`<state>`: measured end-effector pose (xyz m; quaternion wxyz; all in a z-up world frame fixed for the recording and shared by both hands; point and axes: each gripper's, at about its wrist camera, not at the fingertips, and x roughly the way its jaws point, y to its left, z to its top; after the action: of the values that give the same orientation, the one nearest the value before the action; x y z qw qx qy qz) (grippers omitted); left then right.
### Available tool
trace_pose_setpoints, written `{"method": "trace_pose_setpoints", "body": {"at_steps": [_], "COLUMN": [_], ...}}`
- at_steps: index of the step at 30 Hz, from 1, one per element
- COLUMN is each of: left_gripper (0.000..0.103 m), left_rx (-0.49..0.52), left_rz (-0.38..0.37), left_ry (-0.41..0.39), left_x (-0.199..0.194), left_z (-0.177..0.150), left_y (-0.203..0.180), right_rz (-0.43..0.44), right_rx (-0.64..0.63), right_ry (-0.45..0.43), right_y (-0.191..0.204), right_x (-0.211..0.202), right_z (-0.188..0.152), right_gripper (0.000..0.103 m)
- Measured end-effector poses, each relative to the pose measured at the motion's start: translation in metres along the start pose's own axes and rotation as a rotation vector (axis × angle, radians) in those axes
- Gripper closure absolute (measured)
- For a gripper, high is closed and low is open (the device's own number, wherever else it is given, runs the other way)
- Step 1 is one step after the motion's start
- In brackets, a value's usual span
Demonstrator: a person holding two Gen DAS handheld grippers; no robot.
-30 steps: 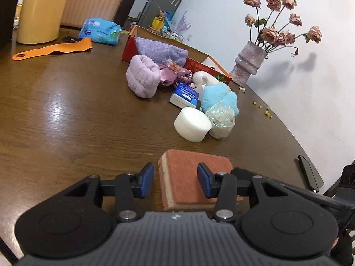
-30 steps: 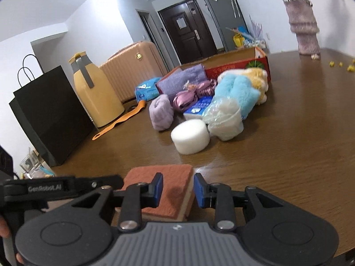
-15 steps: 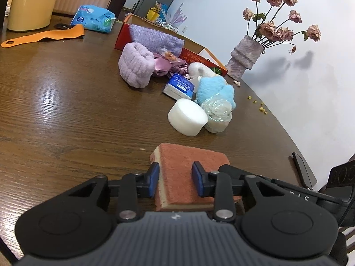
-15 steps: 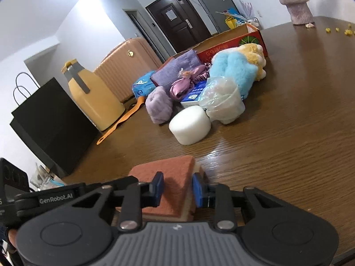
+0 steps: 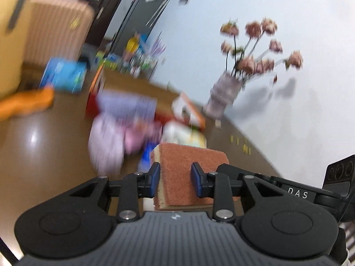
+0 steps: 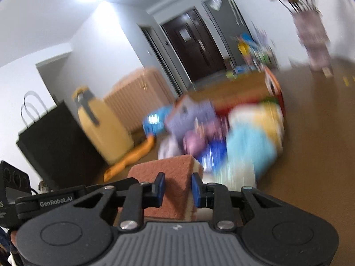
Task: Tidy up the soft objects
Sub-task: 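Carry the sponge block into the cardboard box and open both grippers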
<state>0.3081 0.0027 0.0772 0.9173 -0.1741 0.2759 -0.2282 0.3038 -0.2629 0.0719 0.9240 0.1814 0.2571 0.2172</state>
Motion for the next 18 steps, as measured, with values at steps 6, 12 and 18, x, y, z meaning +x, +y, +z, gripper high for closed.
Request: {"method": "trace_pose_setpoints", "body": {"at_steps": [6,12,18], "left_gripper": [0.073,0.073,0.072], "left_rx": [-0.031,-0.033,0.015], "left_rz": [0.030,0.157,0.328], "left_ry": [0.047,0.125,0.221], "left_x": [0.117,0.237,0.329], "left_z": [0.137,0.200,0.211], "left_y": [0.040,0.094,0.146], "right_rz": [-0.024,-0.072,-0.128], "right_rx": [0.025,0.153,0.243], "right_ry": [0.053,0.182,0.306], "right_y": [-0.038,-0.093,-0.135], "right_x": [0.132,0.277,0.396], "right_z": [0.139,0.201,0.202], "right_gripper": [0.079,0.079,0.081]}}
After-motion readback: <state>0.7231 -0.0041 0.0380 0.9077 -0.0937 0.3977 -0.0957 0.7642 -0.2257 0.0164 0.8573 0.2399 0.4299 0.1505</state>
